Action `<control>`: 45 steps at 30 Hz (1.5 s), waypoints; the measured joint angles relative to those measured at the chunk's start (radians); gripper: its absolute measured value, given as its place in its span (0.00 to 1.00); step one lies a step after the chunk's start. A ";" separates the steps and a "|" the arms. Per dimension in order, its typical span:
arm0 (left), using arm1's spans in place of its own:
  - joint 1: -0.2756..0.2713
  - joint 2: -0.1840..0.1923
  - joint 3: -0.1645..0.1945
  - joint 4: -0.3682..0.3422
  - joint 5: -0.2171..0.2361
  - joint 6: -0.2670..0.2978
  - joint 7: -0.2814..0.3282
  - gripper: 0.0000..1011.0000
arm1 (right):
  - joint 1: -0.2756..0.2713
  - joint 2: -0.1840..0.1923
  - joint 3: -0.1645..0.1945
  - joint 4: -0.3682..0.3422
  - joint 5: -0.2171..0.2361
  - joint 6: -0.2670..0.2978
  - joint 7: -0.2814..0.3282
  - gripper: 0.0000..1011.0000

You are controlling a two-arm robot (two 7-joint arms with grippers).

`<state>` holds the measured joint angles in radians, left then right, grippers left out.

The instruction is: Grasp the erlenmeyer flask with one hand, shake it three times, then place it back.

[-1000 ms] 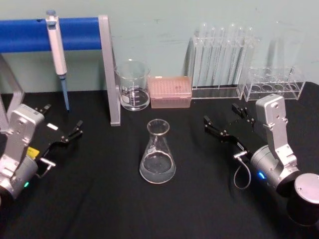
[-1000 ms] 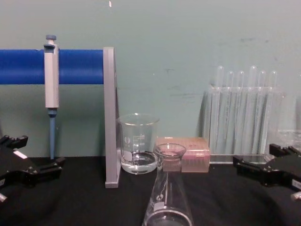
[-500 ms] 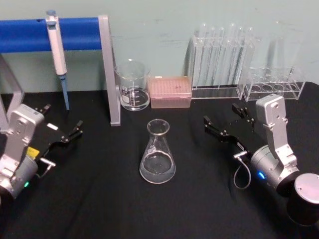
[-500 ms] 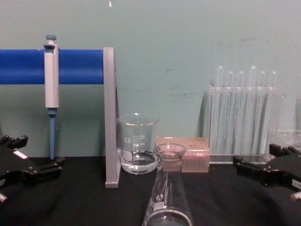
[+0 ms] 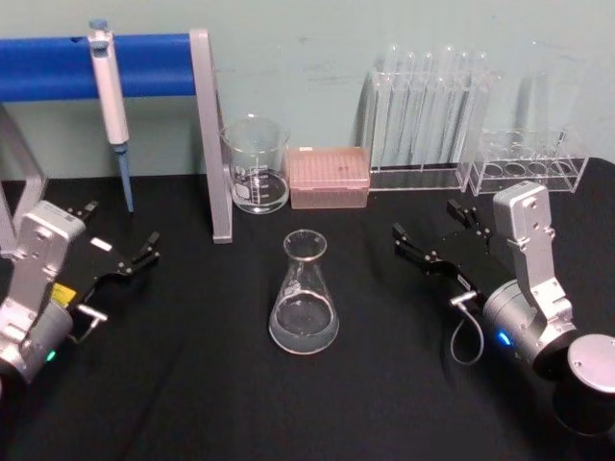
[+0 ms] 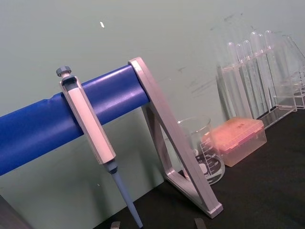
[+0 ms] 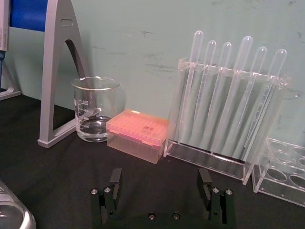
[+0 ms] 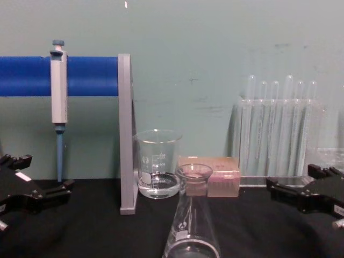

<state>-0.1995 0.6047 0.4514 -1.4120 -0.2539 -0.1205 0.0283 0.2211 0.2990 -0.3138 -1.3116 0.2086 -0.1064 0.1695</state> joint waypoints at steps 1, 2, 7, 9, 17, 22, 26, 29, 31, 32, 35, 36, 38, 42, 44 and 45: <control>0.000 0.000 0.000 0.000 0.000 0.000 0.000 0.99 | 0.000 0.000 0.000 0.000 0.000 0.000 0.000 0.99; 0.000 0.000 0.000 0.000 0.000 0.000 0.000 0.99 | 0.000 0.000 0.000 0.000 0.000 0.000 0.000 0.99; 0.000 0.000 0.000 0.000 0.000 0.000 0.000 0.99 | 0.000 0.000 0.000 0.000 0.000 0.000 0.000 0.99; 0.000 0.000 0.000 0.000 0.000 0.000 0.000 0.99 | 0.000 0.000 0.000 0.000 0.000 0.000 0.000 0.99; 0.000 0.000 0.000 0.000 0.000 0.000 0.000 0.99 | 0.000 0.000 0.000 0.000 0.000 0.000 0.000 0.99; 0.000 0.000 0.000 0.000 0.000 0.000 0.000 0.99 | 0.000 0.000 0.000 0.000 0.000 0.000 0.000 0.99; 0.000 0.000 0.000 0.000 0.000 0.000 0.000 0.99 | 0.000 0.000 0.000 0.000 0.000 0.000 0.000 0.99; 0.000 0.000 0.000 0.000 0.000 0.000 0.000 0.99 | 0.000 0.000 0.000 0.000 0.000 0.000 0.000 0.99; 0.000 0.000 0.000 0.000 0.000 0.000 0.000 0.99 | 0.000 0.000 0.000 0.000 0.000 0.000 0.000 0.99; 0.000 0.000 0.000 0.000 0.000 0.000 0.000 0.99 | 0.000 0.000 0.000 0.000 0.000 0.000 0.000 0.99; 0.000 0.000 0.000 0.000 0.000 0.000 0.000 0.99 | 0.000 0.000 0.000 0.000 0.000 0.000 0.000 0.99; 0.000 0.000 0.000 0.000 0.000 0.000 0.000 0.99 | 0.000 0.000 0.000 0.000 0.000 0.000 0.000 0.99; 0.000 0.000 0.000 0.000 0.000 0.000 0.000 0.99 | 0.000 0.000 0.000 0.000 0.000 0.000 0.000 0.99; 0.000 0.000 0.000 0.000 0.000 0.000 0.000 0.99 | 0.000 0.000 0.000 0.000 0.000 0.000 0.000 0.99; 0.000 0.000 0.000 0.000 0.000 0.000 0.000 0.99 | 0.000 0.000 0.000 0.000 0.000 0.000 0.000 0.99; 0.000 0.000 0.000 0.000 0.000 0.000 0.000 0.99 | 0.000 0.000 0.000 0.000 0.000 0.000 0.000 0.99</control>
<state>-0.1995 0.6047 0.4514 -1.4120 -0.2539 -0.1205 0.0283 0.2212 0.2990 -0.3138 -1.3116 0.2086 -0.1064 0.1695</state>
